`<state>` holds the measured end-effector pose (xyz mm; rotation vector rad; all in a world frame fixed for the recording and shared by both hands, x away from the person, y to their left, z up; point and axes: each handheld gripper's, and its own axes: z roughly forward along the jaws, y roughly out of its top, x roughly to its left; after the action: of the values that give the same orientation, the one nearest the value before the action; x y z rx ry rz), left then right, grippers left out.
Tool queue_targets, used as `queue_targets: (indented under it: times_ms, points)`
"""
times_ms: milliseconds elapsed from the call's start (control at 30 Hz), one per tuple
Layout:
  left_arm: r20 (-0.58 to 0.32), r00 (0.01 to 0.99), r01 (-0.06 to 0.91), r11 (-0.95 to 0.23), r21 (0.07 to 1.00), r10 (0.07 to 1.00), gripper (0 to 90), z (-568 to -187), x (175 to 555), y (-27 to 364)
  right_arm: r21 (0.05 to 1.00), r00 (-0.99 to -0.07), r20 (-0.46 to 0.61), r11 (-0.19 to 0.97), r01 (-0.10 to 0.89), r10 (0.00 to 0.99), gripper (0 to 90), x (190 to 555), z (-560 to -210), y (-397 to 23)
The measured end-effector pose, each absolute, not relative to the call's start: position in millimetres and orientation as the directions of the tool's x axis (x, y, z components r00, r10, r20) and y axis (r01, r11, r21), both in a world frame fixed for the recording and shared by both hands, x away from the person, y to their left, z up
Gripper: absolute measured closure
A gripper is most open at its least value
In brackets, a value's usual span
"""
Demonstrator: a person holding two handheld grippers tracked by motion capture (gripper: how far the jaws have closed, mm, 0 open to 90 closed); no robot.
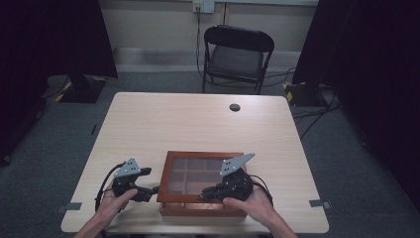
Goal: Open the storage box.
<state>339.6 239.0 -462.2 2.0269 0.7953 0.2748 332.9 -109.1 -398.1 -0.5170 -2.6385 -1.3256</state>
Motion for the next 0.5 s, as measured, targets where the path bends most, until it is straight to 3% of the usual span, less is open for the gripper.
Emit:
queue_targets:
  times_ms: [367,500]
  points:
    - [-0.113,0.775,0.418,-0.37,0.83,0.621,21.3,-462.0,339.2,235.9,0.747,-0.924,0.299,0.544,0.382,0.238,82.9,335.0,-398.6,-110.9]
    - [-0.108,0.777,0.407,-0.365,0.838,0.62,21.8,-461.3,339.2,235.6,0.75,-0.93,0.28,0.55,0.367,0.239,77.6,334.3,-398.7,-111.3]
